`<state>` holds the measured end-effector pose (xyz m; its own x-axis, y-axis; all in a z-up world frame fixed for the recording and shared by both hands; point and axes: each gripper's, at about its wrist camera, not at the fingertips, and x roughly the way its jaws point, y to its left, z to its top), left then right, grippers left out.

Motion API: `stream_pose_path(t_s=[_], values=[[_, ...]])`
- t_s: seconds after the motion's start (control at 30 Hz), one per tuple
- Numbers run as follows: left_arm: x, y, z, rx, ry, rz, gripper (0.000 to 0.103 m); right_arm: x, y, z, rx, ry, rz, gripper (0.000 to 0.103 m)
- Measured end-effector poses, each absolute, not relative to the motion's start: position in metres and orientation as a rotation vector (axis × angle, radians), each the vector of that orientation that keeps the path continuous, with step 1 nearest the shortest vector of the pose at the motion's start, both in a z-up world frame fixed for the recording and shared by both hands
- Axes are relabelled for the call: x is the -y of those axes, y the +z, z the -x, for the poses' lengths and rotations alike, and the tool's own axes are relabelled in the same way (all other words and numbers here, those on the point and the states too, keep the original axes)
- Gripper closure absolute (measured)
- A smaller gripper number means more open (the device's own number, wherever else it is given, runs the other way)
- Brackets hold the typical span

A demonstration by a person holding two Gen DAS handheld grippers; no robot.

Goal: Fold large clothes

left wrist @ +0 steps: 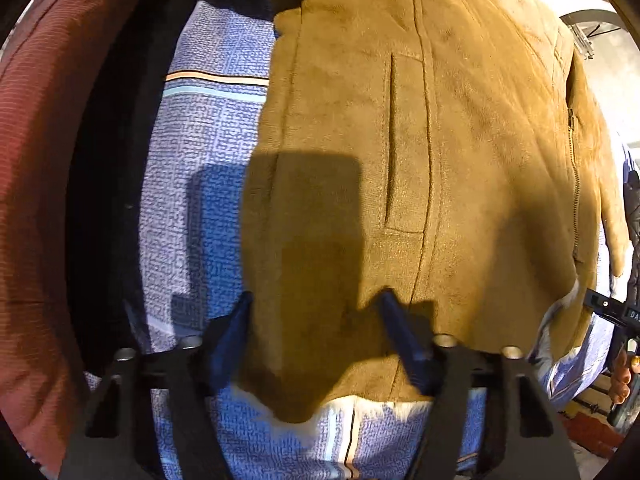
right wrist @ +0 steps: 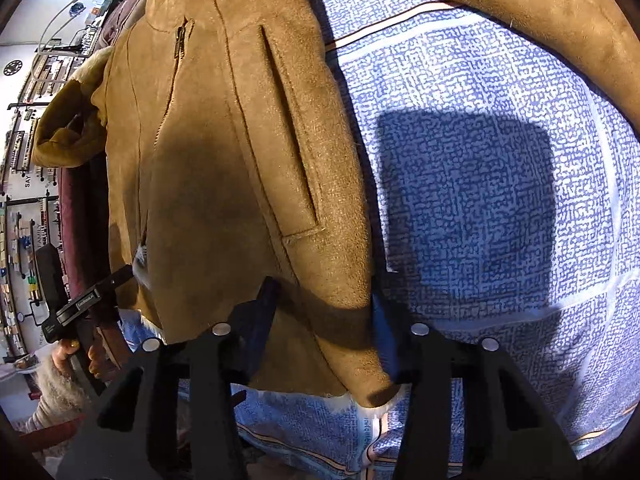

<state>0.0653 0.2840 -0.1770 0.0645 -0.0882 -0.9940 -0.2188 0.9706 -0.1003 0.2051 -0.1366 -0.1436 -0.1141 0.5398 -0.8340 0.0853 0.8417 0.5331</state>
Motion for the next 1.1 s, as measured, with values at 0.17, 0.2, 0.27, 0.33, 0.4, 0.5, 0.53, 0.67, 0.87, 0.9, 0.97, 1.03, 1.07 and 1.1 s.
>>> stream_pose_path(t_s=[0.17, 0.2, 0.27, 0.33, 0.4, 0.5, 0.53, 0.67, 0.87, 0.9, 0.97, 1.03, 1.07, 1.1], values=[[-0.287, -0.154, -0.059, -1.47, 0.063, 0.327, 0.084, 0.135, -0.124, -0.201, -1.625, 0.42, -0.472, 0.086], [-0.285, -0.146, -0.057, -1.452, 0.046, 0.334, 0.085, 0.135, -0.116, -0.199, -1.605, 0.429, -0.46, 0.087], [-0.276, -0.128, -0.053, -1.413, 0.01, 0.324, 0.086, 0.133, -0.094, -0.193, -1.556, 0.466, -0.42, 0.089], [-0.262, -0.109, -0.047, -1.378, -0.032, 0.279, 0.086, 0.134, -0.073, -0.189, -1.52, 0.506, -0.394, 0.09], [-0.25, -0.095, -0.045, -1.361, -0.061, 0.244, 0.086, 0.13, -0.054, -0.183, -1.506, 0.533, -0.336, 0.093], [-0.249, -0.085, -0.028, -1.351, -0.093, 0.245, 0.087, 0.123, -0.038, -0.177, -1.515, 0.542, -0.257, 0.094], [-0.246, -0.08, -0.023, -1.345, -0.106, 0.243, 0.087, 0.124, -0.034, -0.173, -1.514, 0.536, -0.252, 0.095], [-0.249, -0.08, -0.016, -1.349, -0.101, 0.247, 0.087, 0.13, -0.03, -0.165, -1.49, 0.534, -0.266, 0.095], [-0.258, -0.079, -0.014, -1.388, -0.019, 0.236, 0.081, 0.123, -0.04, -0.169, -1.511, 0.555, -0.245, 0.094], [-0.262, -0.082, -0.011, -1.401, -0.001, 0.233, 0.07, 0.135, -0.041, -0.174, -1.526, 0.55, -0.248, 0.094], [-0.27, -0.091, -0.009, -1.428, 0.062, 0.248, 0.045, 0.143, -0.049, -0.177, -1.538, 0.493, -0.257, 0.092], [-0.284, -0.099, -0.006, -1.442, 0.132, 0.261, 0.036, 0.154, -0.062, -0.176, -1.581, 0.457, -0.317, 0.089], [-0.289, -0.102, -0.004, -1.448, 0.158, 0.265, 0.035, 0.16, -0.067, -0.176, -1.601, 0.438, -0.343, 0.086], [-0.295, -0.103, -0.003, -1.454, 0.183, 0.281, 0.033, 0.167, -0.071, -0.175, -1.611, 0.407, -0.362, 0.086]])
